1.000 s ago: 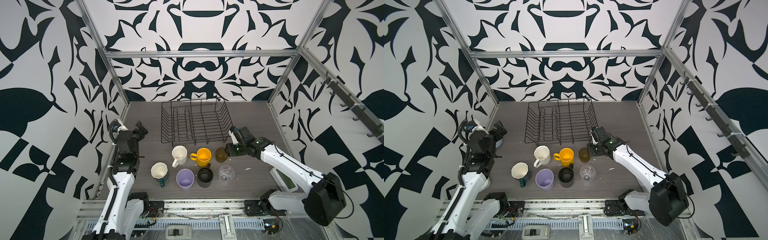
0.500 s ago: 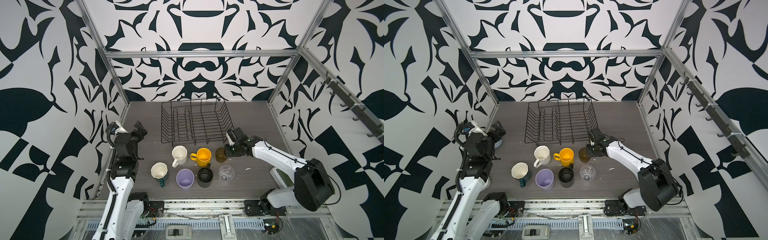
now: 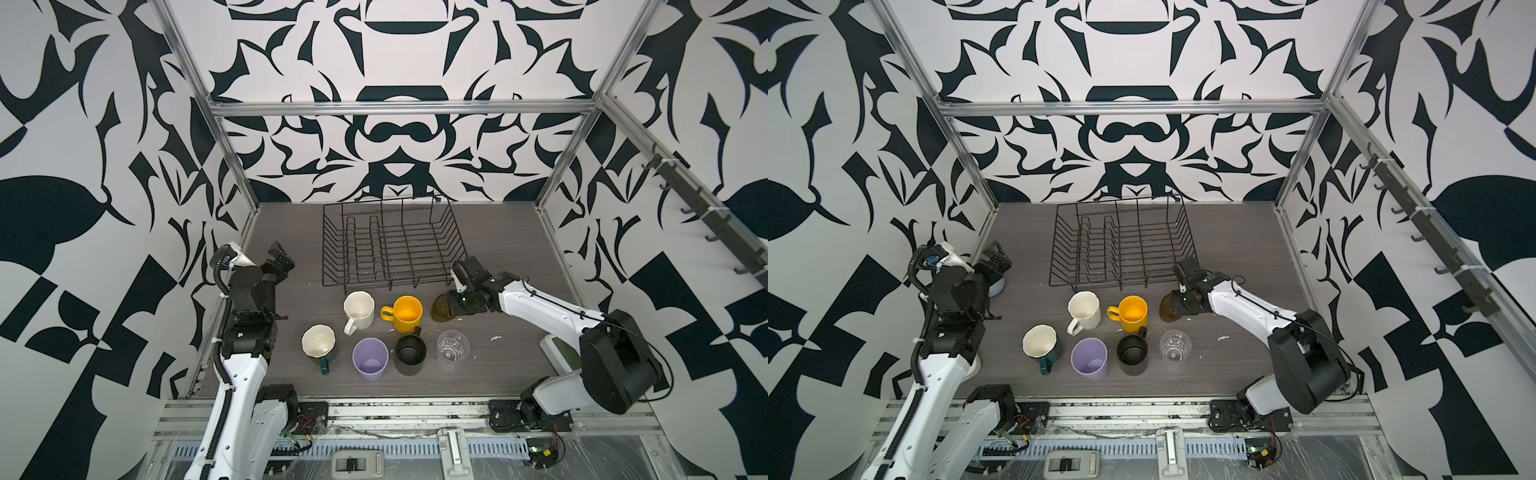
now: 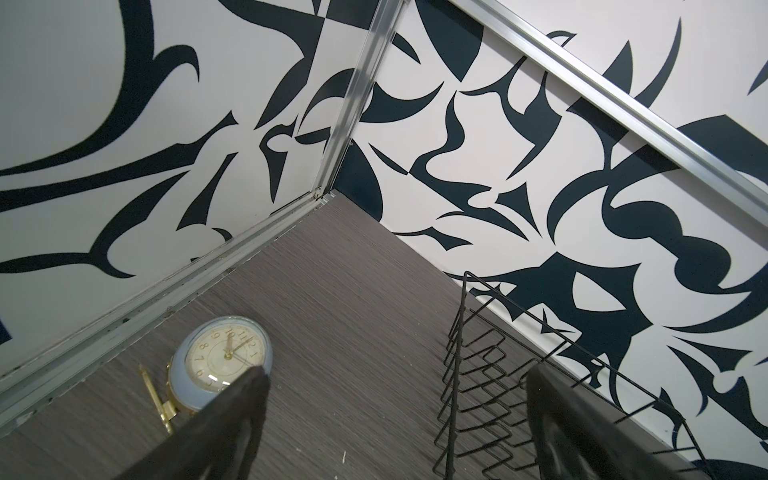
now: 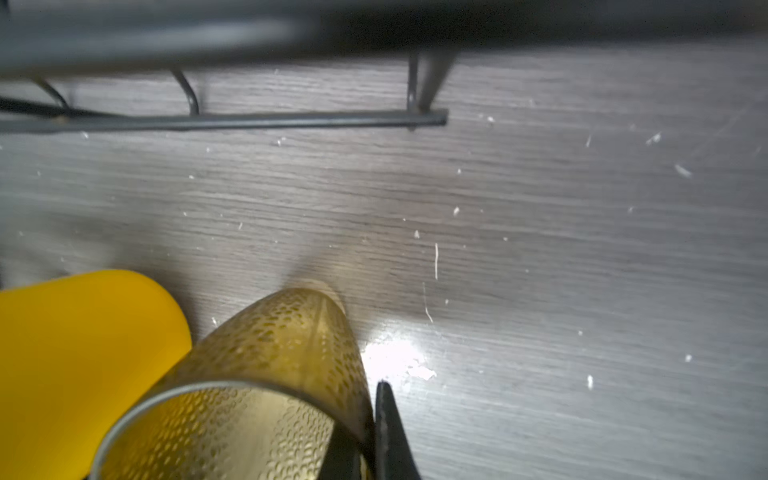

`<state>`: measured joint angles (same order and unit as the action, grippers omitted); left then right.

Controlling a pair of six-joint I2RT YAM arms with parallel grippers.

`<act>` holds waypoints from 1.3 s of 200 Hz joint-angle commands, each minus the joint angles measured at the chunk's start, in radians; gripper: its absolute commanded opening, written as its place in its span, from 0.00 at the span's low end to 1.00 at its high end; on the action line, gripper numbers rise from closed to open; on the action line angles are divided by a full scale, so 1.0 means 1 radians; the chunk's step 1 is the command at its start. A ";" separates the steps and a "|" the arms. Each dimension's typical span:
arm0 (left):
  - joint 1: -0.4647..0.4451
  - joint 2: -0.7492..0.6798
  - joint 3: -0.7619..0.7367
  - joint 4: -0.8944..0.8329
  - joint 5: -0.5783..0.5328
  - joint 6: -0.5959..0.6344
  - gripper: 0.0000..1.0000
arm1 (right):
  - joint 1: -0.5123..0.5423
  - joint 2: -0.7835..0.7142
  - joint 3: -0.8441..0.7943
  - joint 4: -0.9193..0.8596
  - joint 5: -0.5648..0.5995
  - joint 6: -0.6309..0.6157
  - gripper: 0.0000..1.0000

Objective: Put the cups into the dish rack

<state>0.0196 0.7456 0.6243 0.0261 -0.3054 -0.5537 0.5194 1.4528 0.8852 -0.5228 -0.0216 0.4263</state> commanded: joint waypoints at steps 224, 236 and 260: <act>0.001 0.496 0.047 1.147 1.238 -0.732 0.95 | -0.027 -0.006 0.360 0.574 -0.673 0.185 0.00; 0.000 0.583 0.044 1.357 1.248 -0.858 0.96 | -0.028 0.011 0.358 0.626 -0.723 0.218 0.00; -0.030 0.670 0.092 1.416 1.299 -0.917 0.93 | -0.028 0.044 0.357 0.713 -0.777 0.280 0.00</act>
<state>0.0143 1.3590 0.6811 1.1137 0.8673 -1.2621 0.4946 1.4910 1.1976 0.0044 -0.6628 0.6144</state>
